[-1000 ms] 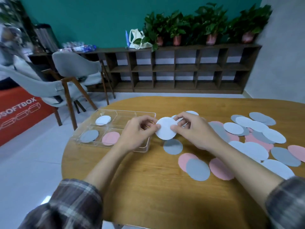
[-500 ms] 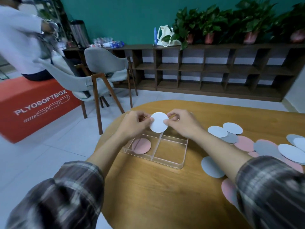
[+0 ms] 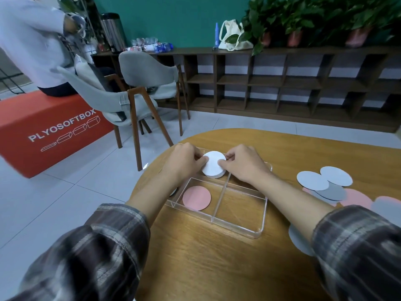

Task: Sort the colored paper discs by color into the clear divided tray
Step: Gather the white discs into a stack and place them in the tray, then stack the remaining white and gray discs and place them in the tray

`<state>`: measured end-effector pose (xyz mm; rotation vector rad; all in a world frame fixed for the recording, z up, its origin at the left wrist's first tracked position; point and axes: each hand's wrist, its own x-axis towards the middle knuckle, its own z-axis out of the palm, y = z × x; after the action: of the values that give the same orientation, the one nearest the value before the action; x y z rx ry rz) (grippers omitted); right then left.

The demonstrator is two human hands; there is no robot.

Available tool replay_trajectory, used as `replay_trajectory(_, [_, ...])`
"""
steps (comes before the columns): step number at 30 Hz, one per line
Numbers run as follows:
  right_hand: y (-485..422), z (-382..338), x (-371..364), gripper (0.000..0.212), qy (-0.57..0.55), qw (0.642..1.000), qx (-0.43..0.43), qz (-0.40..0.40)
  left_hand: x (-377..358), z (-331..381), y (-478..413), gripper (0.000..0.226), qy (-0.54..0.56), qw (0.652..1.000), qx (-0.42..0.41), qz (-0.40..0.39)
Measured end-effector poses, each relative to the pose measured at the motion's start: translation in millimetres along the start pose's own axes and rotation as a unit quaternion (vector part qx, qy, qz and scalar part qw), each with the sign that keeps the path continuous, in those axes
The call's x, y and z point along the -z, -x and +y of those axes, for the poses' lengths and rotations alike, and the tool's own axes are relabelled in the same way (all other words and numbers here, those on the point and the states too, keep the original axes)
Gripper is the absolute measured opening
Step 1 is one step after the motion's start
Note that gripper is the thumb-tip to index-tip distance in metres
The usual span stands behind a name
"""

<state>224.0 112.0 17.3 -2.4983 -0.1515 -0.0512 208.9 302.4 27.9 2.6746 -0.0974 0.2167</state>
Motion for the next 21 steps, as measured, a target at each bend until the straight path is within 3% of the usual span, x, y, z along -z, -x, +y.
replay_trajectory(5, [7.1,-1.1,-5.7,0.04,0.027,0.999,0.012,0.015,-11.0,3.5,4.2,0.022,-0.013,0.999,0.013,0.042])
replay_trajectory(11, [32.1,10.4,27.2,0.03,-0.053,0.995,0.061,0.05,-7.2,25.4,12.7,0.018,0.0,0.996,-0.046,0.081])
replay_trajectory(15, [60.8,37.7,69.4,0.03,-0.093,0.991,0.087,0.038,-4.1,70.7,22.5,0.015,0.046,0.987,-0.152,0.034])
replay_trajectory(21, [120.8,101.3,125.9,0.024,-0.092,0.992,0.06,0.063,-43.4,143.2,42.6,0.014,0.111,0.973,-0.198,-0.027])
